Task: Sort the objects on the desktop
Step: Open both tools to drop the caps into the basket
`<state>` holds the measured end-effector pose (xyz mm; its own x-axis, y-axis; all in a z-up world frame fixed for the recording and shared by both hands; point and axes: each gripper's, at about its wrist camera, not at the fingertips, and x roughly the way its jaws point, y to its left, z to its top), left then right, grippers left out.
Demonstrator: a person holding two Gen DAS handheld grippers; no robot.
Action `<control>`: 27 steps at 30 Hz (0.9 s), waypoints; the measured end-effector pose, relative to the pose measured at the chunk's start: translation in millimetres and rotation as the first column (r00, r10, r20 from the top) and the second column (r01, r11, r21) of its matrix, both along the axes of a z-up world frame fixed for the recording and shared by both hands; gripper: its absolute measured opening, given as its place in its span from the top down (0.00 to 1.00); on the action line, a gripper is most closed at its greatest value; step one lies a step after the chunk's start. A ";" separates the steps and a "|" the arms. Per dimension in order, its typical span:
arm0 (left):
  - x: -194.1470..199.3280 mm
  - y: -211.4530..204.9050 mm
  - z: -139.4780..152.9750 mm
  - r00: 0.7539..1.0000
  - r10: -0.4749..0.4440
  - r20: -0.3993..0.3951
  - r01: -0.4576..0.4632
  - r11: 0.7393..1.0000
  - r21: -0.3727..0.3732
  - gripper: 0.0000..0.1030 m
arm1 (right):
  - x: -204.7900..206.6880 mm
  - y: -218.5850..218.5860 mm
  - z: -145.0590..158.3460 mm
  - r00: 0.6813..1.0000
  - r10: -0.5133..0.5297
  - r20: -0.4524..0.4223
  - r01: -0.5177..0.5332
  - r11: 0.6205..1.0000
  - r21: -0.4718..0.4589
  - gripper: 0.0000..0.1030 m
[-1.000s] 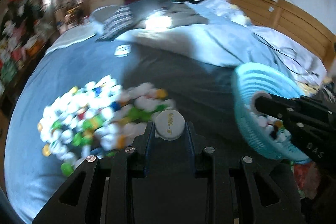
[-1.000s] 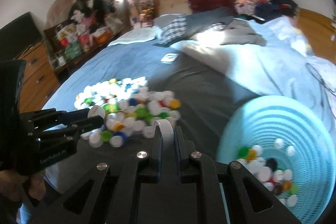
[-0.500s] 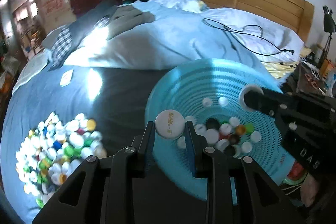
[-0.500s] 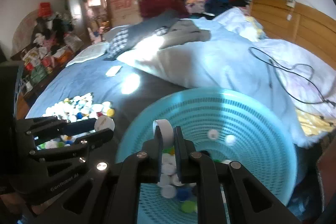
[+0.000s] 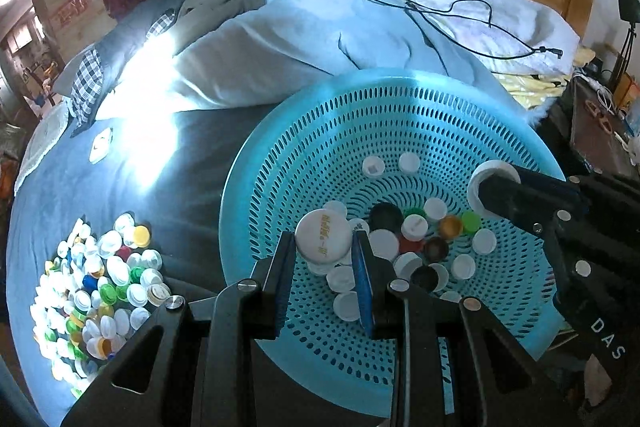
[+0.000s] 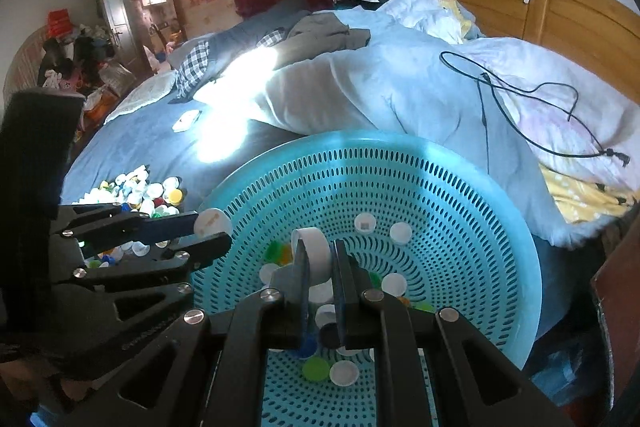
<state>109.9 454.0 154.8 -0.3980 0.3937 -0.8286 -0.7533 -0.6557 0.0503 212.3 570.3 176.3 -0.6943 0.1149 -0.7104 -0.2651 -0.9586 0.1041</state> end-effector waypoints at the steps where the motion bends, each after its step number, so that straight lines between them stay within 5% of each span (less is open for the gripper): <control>1: 0.3 1.3 0.0 1.000 -0.001 -0.001 0.001 1.000 -0.001 0.77 | 0.6 -0.5 -0.7 1.000 -0.001 0.000 0.001 1.000 -0.001 0.89; 27: 2.3 9.7 2.7 1.000 -0.003 0.000 0.003 1.000 0.007 0.77 | 6.3 -0.1 -7.4 1.000 -0.004 0.002 0.004 1.000 -0.025 0.89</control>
<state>112.2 463.7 157.4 -0.3972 0.4010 -0.8255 -0.7553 -0.6538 0.0457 218.6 570.1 168.9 -0.6926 0.0998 -0.7144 -0.2693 -0.9546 0.1277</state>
